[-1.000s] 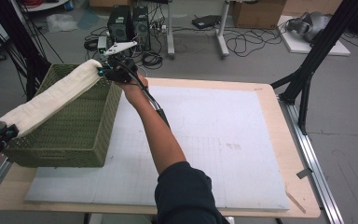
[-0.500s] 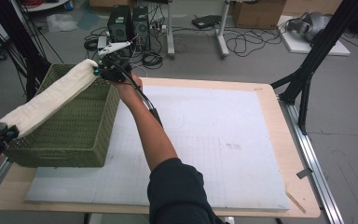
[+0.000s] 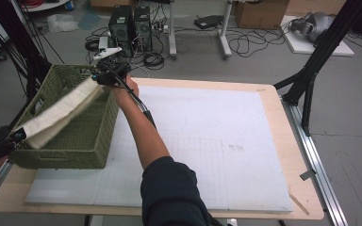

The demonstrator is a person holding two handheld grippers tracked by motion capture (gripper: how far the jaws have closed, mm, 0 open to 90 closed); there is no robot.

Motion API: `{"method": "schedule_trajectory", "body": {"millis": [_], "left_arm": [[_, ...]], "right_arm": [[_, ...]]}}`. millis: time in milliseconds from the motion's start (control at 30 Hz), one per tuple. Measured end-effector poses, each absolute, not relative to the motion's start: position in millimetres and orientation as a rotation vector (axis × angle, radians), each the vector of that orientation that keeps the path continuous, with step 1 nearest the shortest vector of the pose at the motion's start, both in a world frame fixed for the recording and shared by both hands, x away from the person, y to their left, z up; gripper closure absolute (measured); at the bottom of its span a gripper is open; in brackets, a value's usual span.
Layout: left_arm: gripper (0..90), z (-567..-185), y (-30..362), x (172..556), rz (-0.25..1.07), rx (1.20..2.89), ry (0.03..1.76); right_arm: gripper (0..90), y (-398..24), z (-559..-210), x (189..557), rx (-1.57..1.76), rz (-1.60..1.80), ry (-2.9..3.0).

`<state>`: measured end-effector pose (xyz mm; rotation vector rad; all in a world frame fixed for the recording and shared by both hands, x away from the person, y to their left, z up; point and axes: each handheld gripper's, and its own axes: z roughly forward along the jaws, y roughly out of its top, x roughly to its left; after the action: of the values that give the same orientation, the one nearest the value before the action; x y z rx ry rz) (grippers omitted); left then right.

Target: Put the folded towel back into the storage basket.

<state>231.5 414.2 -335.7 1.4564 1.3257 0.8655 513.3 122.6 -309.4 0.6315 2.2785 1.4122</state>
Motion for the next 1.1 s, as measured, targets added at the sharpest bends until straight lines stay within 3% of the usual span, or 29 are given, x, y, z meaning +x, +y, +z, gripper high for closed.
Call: {"method": "schedule_trajectory", "body": {"millis": [300,567,733,833,1100], "left_arm": [[37.1,-329,412,224,0.876,1.436,1.276],[33.7,-326,401,226,0.853,1.407,1.219],[26.9,-322,384,230,0.813,1.384,1.170],[19.9,-324,368,235,0.778,1.404,1.135],[19.4,-329,326,250,0.693,1.442,1.060]], "right_arm": [[57.0,104,-303,511,0.627,1.436,2.257],[41.1,75,-295,501,0.612,1.473,2.242],[31.2,47,-289,492,0.613,1.539,2.263],[30.0,28,-289,482,0.582,1.524,2.257],[22.9,-31,-298,455,0.622,1.512,2.228]]}}
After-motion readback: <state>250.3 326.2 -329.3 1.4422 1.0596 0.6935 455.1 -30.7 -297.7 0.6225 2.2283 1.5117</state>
